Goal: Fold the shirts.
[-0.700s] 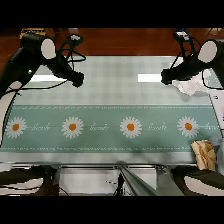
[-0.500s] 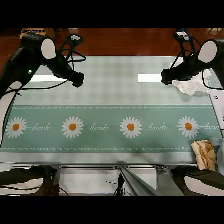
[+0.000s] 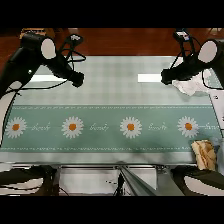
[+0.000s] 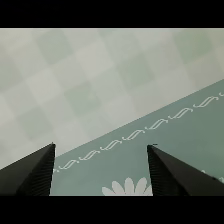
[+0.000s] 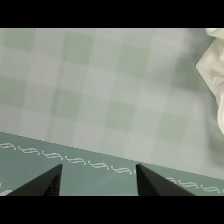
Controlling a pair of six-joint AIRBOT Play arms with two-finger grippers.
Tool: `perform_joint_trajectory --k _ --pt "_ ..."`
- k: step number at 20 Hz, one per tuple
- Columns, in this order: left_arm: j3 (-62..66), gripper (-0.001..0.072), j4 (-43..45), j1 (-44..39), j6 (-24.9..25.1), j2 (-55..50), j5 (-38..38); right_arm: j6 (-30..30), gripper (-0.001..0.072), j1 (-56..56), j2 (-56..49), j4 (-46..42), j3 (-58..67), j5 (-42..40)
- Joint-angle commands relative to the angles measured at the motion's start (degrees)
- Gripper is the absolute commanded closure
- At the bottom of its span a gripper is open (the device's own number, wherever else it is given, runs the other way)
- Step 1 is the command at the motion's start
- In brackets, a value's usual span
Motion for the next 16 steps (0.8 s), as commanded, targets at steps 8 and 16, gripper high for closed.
perform_joint_trajectory --k 8,16 --pt "0.04 0.0025 0.0 -0.02 0.02 -0.33 2.36 0.07 0.017 0.04 -0.02 -1.68 0.07 -17.03" --pt "0.07 0.0026 0.04 0.0 0.07 -1.68 9.53 -0.28 0.0171 0.04 0.0 -4.31 0.07 -36.94"
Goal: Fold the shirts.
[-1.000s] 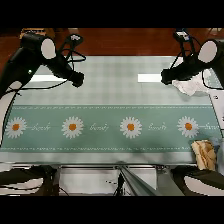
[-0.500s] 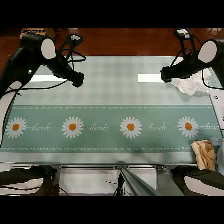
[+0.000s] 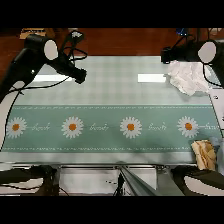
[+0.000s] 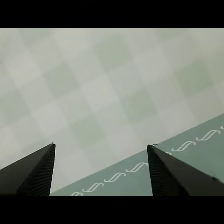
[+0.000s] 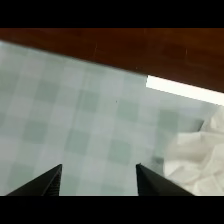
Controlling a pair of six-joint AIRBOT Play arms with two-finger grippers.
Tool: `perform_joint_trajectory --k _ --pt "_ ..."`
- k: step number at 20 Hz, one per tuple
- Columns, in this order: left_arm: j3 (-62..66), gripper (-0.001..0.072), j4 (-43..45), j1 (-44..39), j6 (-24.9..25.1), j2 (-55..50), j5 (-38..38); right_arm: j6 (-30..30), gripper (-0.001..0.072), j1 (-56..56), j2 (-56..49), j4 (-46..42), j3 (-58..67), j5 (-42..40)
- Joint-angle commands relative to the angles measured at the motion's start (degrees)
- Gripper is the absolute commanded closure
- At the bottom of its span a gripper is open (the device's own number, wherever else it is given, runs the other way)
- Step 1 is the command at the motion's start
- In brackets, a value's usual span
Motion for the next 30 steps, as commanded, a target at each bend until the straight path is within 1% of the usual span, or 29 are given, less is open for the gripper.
perform_joint_trajectory --k 1,3,4,6,7,9,10,11,12,15,17,20,24,26,28,29,30 --pt "0.07 0.0026 0.02 0.0 0.04 -0.28 2.25 -0.28 0.0171 0.04 -0.02 -3.45 0.07 -9.75" --pt "0.07 0.003 0.04 0.04 0.02 -0.28 2.23 -0.15 0.0171 -0.07 -0.02 -10.21 0.07 -12.52" --pt "0.22 0.0033 -0.02 0.04 -0.02 -0.02 1.46 0.92 0.0171 -0.37 -0.02 -15.5 0.07 -12.98" --pt "1.64 0.0033 -1.07 -0.42 0.0 1.09 -3.5 5.29 0.0171 -2.01 -0.66 -25.86 0.07 -11.06" --pt "2.38 0.0033 -1.79 -0.74 0.0 1.81 -5.31 8.02 0.0171 -3.8 -1.36 -28.74 0.07 -9.62" --pt "2.86 0.0036 -2.43 -0.92 -0.04 3.67 -5.77 14.36 0.0171 -9.53 -3.48 -28.65 0.07 -7.1" --pt "2.86 0.0037 -2.93 -0.96 -1.05 4.44 -5.27 20.15 0.0171 -12.85 -4.79 -27.67 0.07 -5.14" --pt "2.86 0.0036 -3.54 -0.98 -2.27 4.81 -4.79 25.68 0.017 -16.22 -6.12 -25.14 0.07 -3.02" --pt "2.86 0.0037 -4.48 -0.98 -2.6 4.9 -4.7 27.93 0.017 -19.32 -7.34 -20.7 0.07 -1.57" --pt "2.86 0.0037 -10.23 -0.98 -2.6 5.01 -5.38 26.88 0.017 -27.19 -10.82 -5.01 0.07 -0.94" --pt "2.86 0.0037 -13.94 -0.98 -2.58 5.05 -5.75 24.55 0.017 -30.03 -12.9 -0.11 0.07 -0.96" --pt "2.86 0.0037 -15.96 -0.98 -2.58 5.05 -5.77 20.13 0.017 -30.75 -16.15 1.27 0.07 -1.05" --pt "2.86 0.0037 -16.94 -0.98 -2.6 5.05 -5.77 19.54 0.017 -30.6 -21.29 5.11 0.07 -1.49" --pt "2.86 0.0038 -16.96 -0.98 -2.62 5.05 -5.77 17.05 0.0171 -30.6 -23.52 8.2 0.07 -1.62" --pt "2.86 0.0037 -16.98 -0.98 -4.35 5.05 -5.79 14.29 0.0172 -30.6 -25.51 10.47 0.07 -1.81" --pt "2.86 0.0038 -16.98 -0.98 -4.55 5.05 -5.81 13.79 0.0204 -30.6 -26.32 10.93 0.07 -1.84" --pt "2.86 0.0038 -16.98 -0.98 -4.55 5.07 -5.81 13.77 0.0207 -30.6 -26.95 10.93 0.07 -1.81"
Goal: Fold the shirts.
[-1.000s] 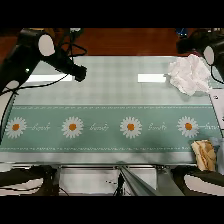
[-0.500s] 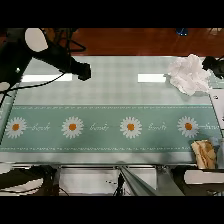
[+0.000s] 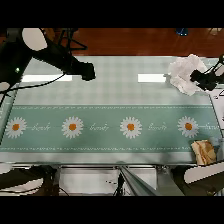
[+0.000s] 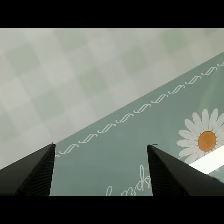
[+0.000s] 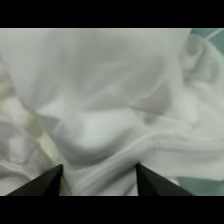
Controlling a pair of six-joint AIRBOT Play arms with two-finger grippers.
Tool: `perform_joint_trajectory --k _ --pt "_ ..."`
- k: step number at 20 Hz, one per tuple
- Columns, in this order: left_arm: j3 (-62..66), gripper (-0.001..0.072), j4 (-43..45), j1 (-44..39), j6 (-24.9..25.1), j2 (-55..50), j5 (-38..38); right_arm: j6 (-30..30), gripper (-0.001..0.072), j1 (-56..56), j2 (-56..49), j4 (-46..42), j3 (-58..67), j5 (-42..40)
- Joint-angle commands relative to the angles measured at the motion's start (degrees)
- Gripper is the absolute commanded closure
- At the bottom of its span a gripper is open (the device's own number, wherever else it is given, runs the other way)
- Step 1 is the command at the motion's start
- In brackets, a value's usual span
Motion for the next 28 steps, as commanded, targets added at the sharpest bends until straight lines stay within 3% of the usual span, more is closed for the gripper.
perform_joint_trajectory --k 1,2,3,4,6,7,11,16,21,24,28 --pt "0.04 0.0042 -0.26 -0.02 -0.85 0.07 -0.07 -2.67 0.0282 -0.09 -2.71 2.86 0.07 -0.09" --pt "0.13 0.0043 -0.26 -0.02 -0.85 0.07 -0.09 -4.33 0.0557 -0.13 -2.38 2.86 0.09 -0.07" --pt "0.42 0.0044 -0.24 -0.02 -0.85 0.07 -0.09 -5.22 0.0692 -0.13 -1.62 2.8 0.09 0.15" --pt "0.94 0.0051 -0.26 -0.02 -0.87 0.09 -0.11 -7.3 0.0693 -0.13 -0.28 2.8 0.13 -0.13" --pt "3.13 0.0298 -0.28 -0.04 -0.87 0.37 -0.17 -11.56 0.0693 -0.13 3.5 2.91 1.33 0.09" --pt "4.66 0.031 -0.28 -0.24 -1.46 0.76 -0.17 -13.77 0.0693 -0.09 6.38 3.69 2.47 0.35" --pt "12.81 0.031 -0.26 -0.24 -1.88 3.76 -0.24 -21.64 0.0693 -0.09 21.24 12.96 7.63 0.04" --pt "21.97 0.031 -0.26 -0.22 -1.88 12.31 -0.79 -29.66 0.0694 -0.09 39.76 30.84 11.17 0.11" --pt "23.23 0.0309 0.48 -0.2 -1.9 25.05 -0.94 -30.77 0.0694 -0.09 53.51 38.01 11.17 1.31" --pt "23.19 0.031 2.8 -0.2 -1.92 30.6 -1.16 -30.6 0.0694 -0.09 55.69 46.45 11.15 8.22" --pt "23.19 0.0309 10.43 -0.2 -4.5 33.07 -5.31 -30.56 0.0694 0.22 51.52 53.77 11.15 24.94"
